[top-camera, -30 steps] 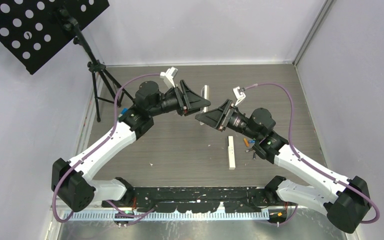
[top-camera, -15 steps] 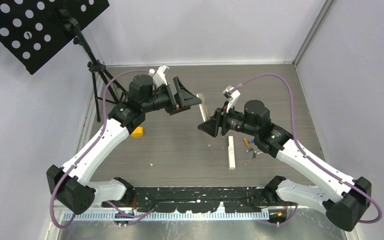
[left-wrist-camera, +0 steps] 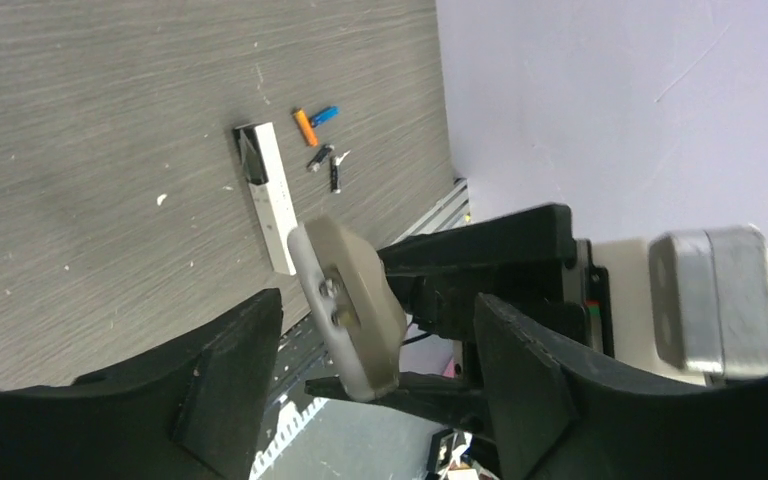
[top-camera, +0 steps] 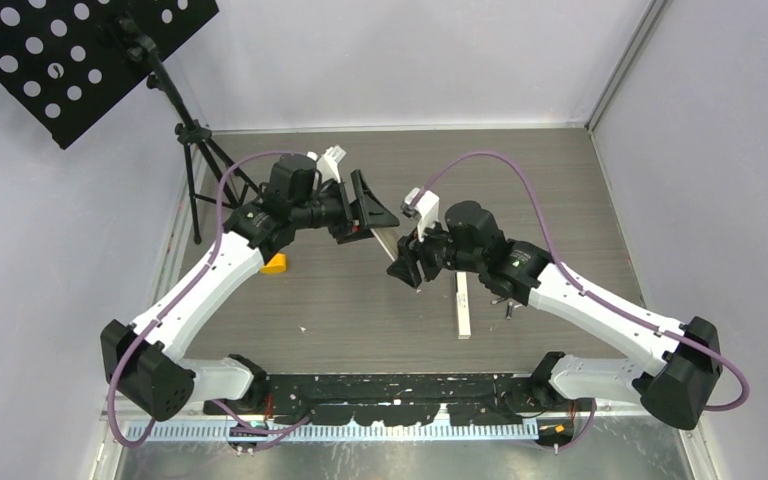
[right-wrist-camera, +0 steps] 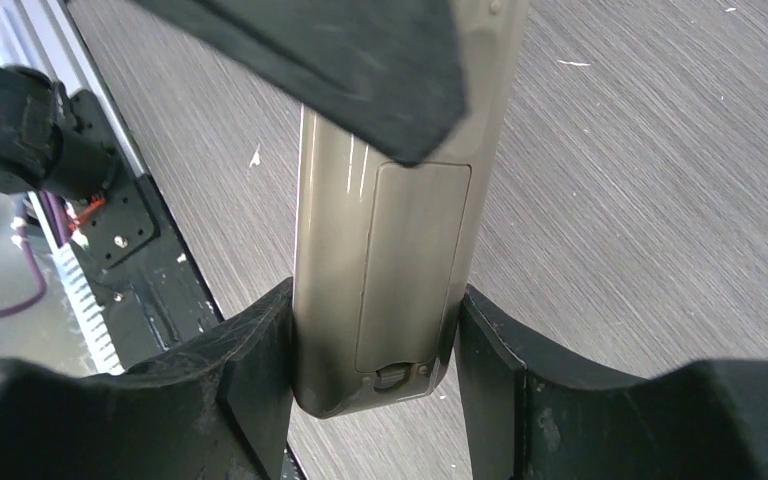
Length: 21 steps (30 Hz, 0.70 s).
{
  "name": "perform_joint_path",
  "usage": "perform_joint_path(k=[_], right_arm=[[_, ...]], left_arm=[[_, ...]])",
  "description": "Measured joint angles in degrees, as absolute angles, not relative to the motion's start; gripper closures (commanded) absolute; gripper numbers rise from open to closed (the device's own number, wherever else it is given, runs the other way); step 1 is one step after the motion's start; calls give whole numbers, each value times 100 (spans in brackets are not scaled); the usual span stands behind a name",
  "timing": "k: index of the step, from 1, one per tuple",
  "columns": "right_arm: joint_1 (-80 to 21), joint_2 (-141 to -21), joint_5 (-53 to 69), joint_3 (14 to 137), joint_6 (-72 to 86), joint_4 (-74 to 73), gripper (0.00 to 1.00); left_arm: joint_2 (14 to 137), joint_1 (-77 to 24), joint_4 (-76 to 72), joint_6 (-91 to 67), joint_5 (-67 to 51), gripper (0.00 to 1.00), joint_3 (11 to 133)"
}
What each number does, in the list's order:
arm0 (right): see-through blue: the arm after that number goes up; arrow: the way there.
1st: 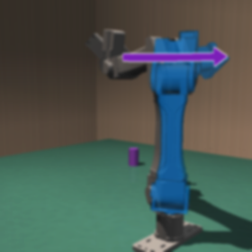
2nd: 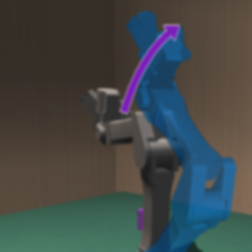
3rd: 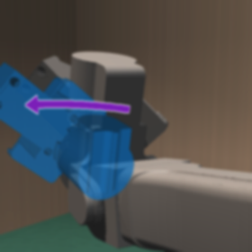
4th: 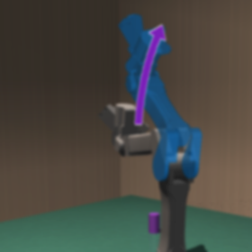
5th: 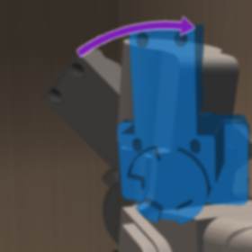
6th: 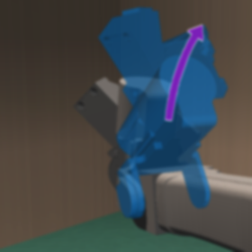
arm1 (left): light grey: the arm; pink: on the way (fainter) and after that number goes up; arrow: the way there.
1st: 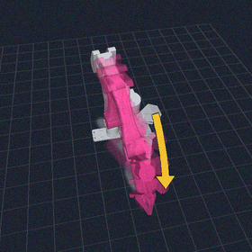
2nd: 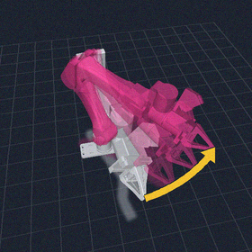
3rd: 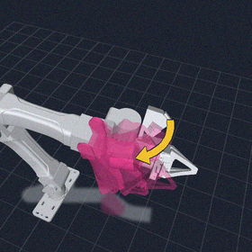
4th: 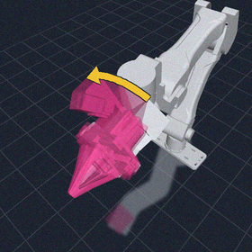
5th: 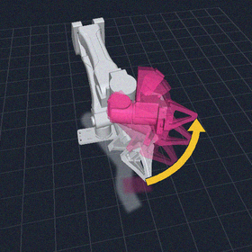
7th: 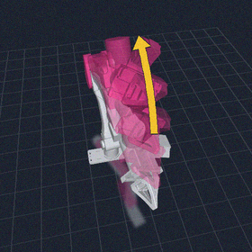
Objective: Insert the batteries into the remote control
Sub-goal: Turn over the remote control.
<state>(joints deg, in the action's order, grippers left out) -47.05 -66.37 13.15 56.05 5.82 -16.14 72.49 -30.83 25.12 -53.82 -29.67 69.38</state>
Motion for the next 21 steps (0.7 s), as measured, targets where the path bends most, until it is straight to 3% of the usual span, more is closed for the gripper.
perform_joint_path(k=[8,12,14,16,17,19,21], right_arm=[[-5096,-6792,993,5614,-10,-1780,85],[-5116,-6840,934,5614,-193,-1896,82],[-5151,-6882,902,5614,-244,-1898,65],[-5159,-6906,906,5614,-235,-1920,37],[-5166,-6917,904,5614,-220,-1940,28],[-5175,-6941,862,5614,-71,-1975,19],[-5159,-6928,784,5614,139,-1962,18]], left_arm=[[7271,-2904,2576,-5389,-3074,64,6462],[7214,-2797,2506,-5592,-3245,98,6152],[7161,-2779,2408,-5736,-3304,100,6031],[7096,-2746,2248,-5813,-3376,100,5835],[7083,-2742,2189,-5822,-3398,100,5774],[7037,-2740,2097,-5730,-3415,100,5649],[6936,-2740,2088,-5478,-3317,100,5494]])
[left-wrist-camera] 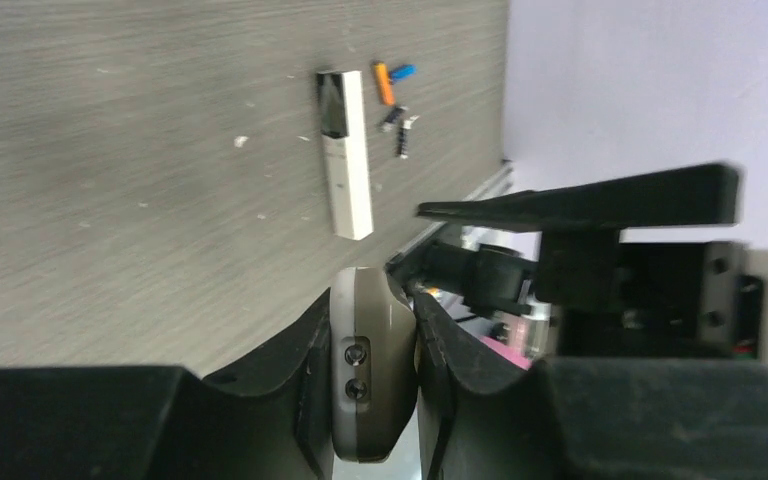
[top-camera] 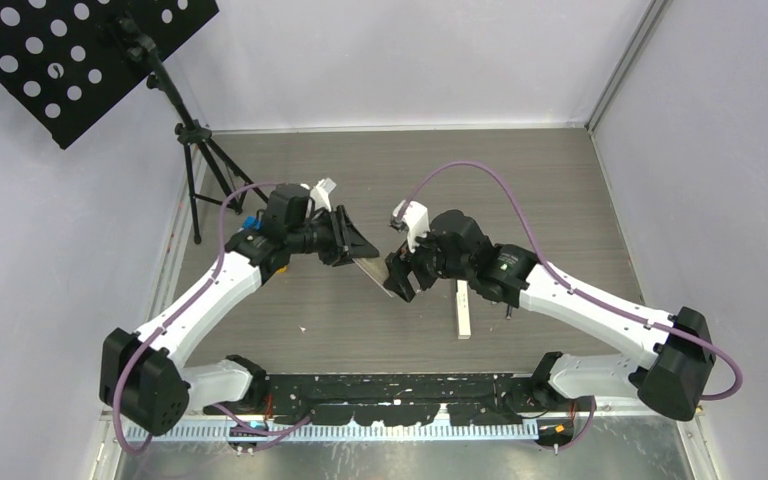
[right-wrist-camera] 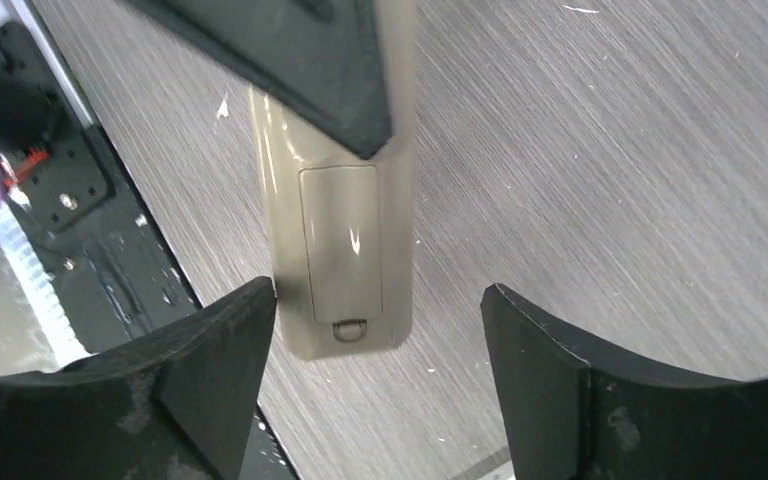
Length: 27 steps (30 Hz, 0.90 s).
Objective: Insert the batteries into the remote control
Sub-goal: Turn over the remote control, then remove the battery cover from the remote control.
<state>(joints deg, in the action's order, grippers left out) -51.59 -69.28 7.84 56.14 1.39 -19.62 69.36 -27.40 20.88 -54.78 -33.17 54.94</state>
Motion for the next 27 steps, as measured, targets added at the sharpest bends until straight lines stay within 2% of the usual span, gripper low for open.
perform_joint_path(k=[4,8,11,14,18,23,27], right_arm=[[-5135,-6674,613,5398,856,-1820,18],[-5107,-6027,425,4845,2379,-1575,25],[-5087,-5817,220,4493,3813,-1332,34],[-5085,-5760,-80,3859,5319,-819,48],[-5081,-5730,-325,3179,6381,-513,62],[-5076,-5889,-526,3197,7006,-246,66],[-5076,-6351,-552,3229,7277,93,65]], left_arm=[[6536,-2742,1887,-4954,-2891,100,4963],[6121,-2742,1135,-4753,-2571,100,4049],[6082,-2744,342,-4873,-2475,100,3369],[6082,-2786,-423,-5109,-2287,100,2762],[6082,-2947,-1072,-5275,-1907,100,2423],[6095,-3208,-1680,-5365,-1527,100,2368],[6165,-3293,-2047,-5380,-1282,100,2182]])
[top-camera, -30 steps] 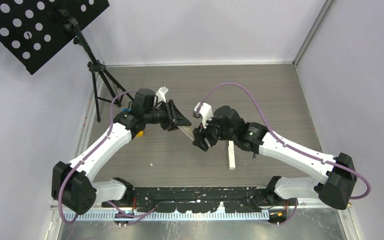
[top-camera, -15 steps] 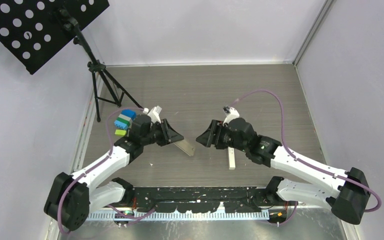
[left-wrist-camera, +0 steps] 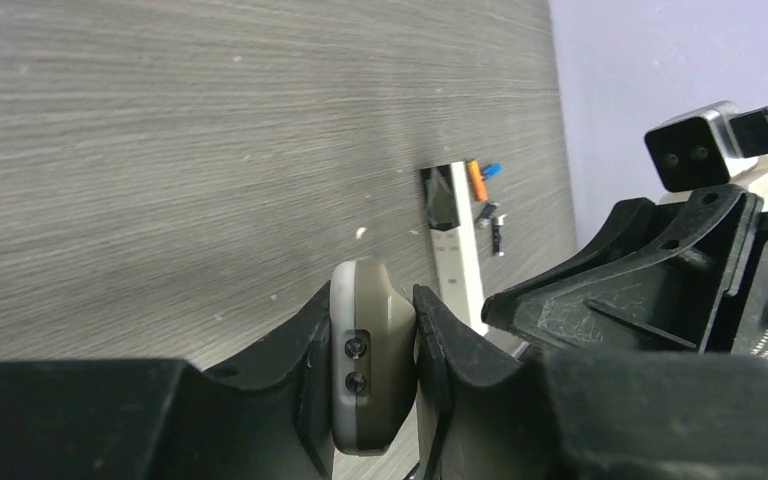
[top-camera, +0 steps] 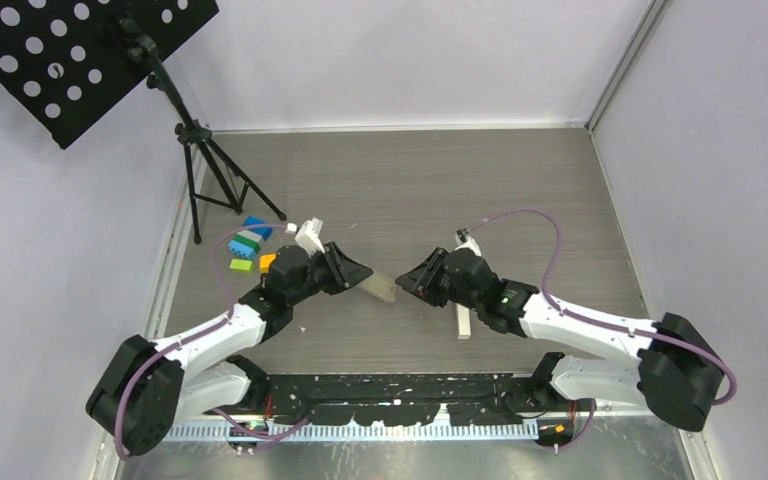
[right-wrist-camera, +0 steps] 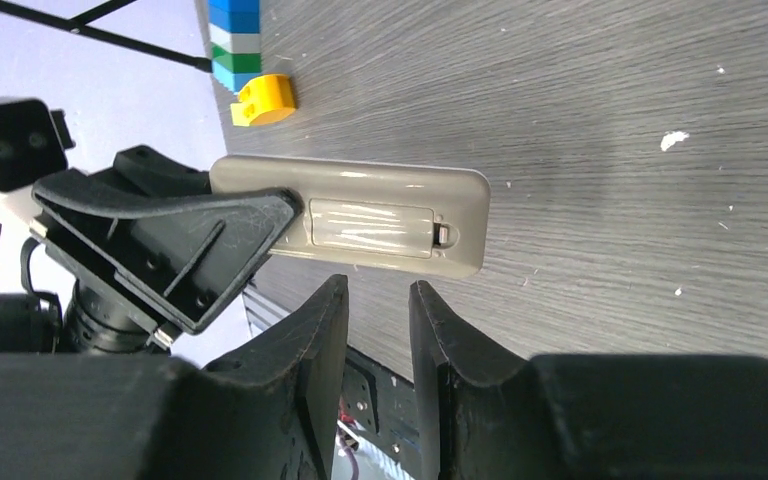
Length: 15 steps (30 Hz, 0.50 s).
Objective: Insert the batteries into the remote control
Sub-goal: Remove the battery cover from the remote control.
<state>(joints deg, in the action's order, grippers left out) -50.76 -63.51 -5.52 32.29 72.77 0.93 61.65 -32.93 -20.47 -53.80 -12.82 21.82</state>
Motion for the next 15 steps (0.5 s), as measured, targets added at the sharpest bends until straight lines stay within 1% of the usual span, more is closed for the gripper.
perform_joint_path(k=[6,15], right_arm=[[-5000,-7148,-528,3229,7498,600,58],[-4890,-7964,-340,3234,7658,1234,54]], left_arm=[[6423,-3299,-2178,-5352,-1037,100,1855],[6532,-3299,-2204,-5334,-860,100,1835]])
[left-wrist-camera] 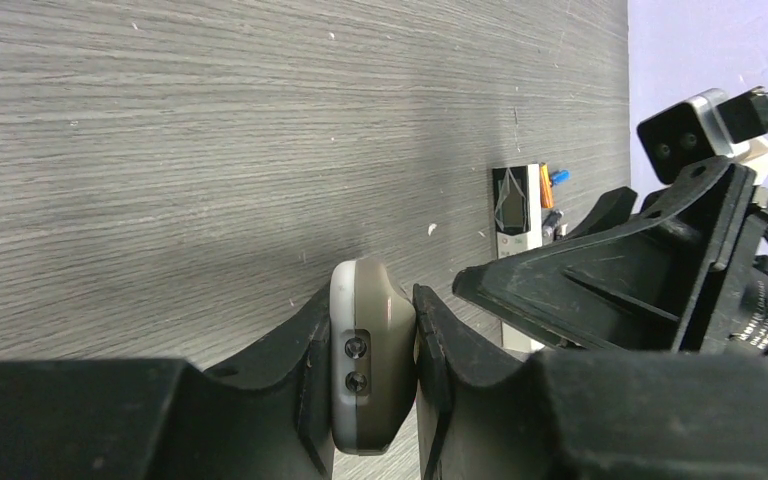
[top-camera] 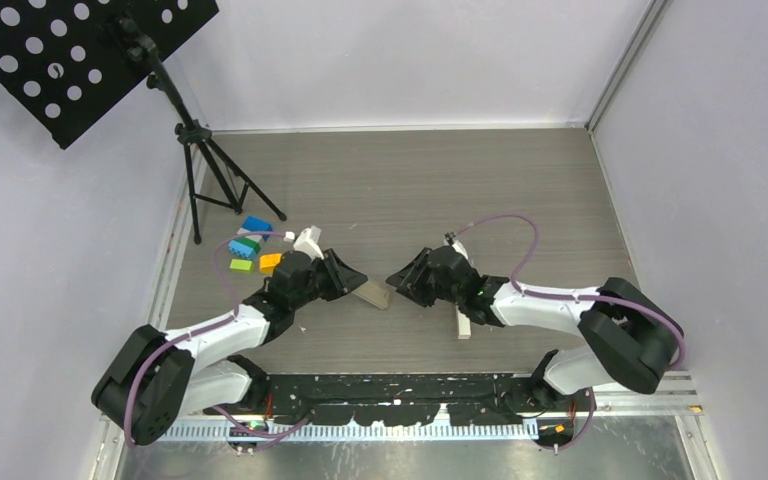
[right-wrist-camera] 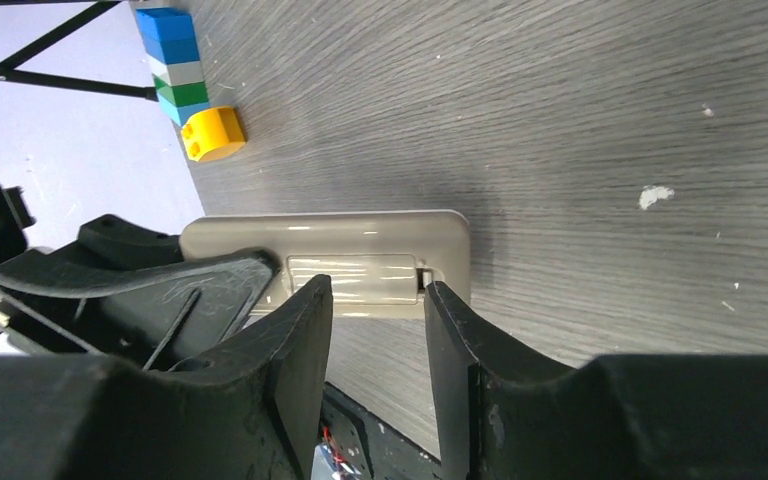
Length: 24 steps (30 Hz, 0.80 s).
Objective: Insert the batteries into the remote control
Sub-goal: Remove the battery cover from the remote control.
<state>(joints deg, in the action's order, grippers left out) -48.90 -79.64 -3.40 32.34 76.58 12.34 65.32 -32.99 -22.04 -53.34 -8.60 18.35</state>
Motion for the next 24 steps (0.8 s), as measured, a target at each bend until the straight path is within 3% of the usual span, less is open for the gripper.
perform_joint_path(k=[24], right_arm=[[-4858,-8945,207,3288,7918,2016,56]], left_arm=[[6746,-3299,-2285,-5363,-749,100,1852]])
